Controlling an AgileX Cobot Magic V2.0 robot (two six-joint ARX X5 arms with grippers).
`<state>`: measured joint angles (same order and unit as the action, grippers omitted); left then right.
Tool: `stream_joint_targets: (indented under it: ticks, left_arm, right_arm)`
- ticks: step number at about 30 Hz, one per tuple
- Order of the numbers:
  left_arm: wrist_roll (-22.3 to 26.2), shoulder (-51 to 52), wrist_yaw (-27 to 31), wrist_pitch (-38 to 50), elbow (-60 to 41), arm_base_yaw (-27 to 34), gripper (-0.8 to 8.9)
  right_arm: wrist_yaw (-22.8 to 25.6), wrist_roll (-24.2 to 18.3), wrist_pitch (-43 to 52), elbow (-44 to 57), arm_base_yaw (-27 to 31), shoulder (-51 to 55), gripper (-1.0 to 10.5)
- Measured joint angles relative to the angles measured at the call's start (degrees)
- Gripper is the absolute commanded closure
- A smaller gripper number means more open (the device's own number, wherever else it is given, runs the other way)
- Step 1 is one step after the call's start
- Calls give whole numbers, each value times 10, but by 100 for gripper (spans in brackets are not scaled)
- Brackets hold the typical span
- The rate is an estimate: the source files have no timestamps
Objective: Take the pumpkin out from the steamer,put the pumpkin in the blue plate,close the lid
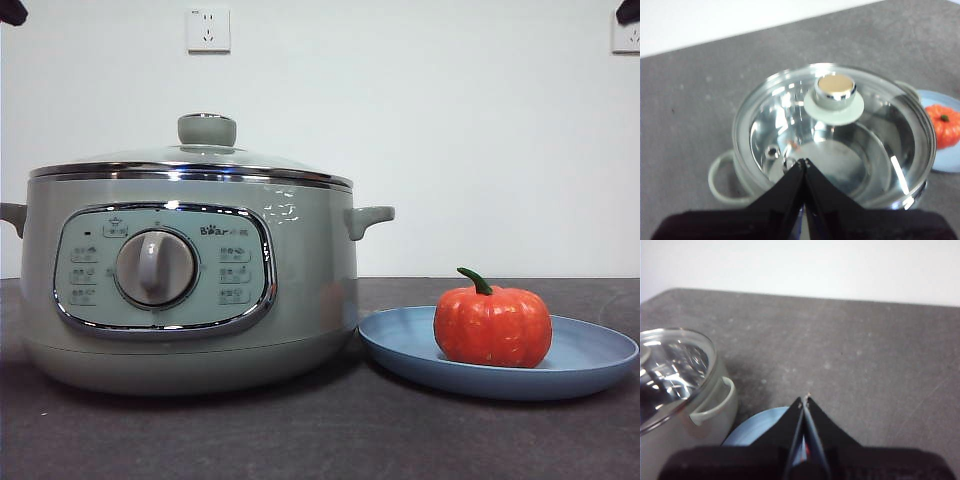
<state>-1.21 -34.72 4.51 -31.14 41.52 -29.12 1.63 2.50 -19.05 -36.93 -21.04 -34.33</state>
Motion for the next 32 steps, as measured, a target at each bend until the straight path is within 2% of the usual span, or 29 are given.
stream_joint_targets:
  ticks: [16, 20, 25, 32]
  left_arm:
    - [-9, -1, 0, -18, 0, 0, 818]
    - [15, 16, 4, -35, 0, 5, 817]
    - [46, 95, 5, -27, -3, 60, 817]
    - [53, 193, 5, 42, -76, 189, 817]
  right_arm:
    - [0, 3, -5, 0, 0, -9, 963]
    - [0, 3, -6, 0, 0, -9, 963]
    - [0, 3, -7, 0, 0, -9, 963]
    - [0, 3, -7, 0, 0, -9, 963]
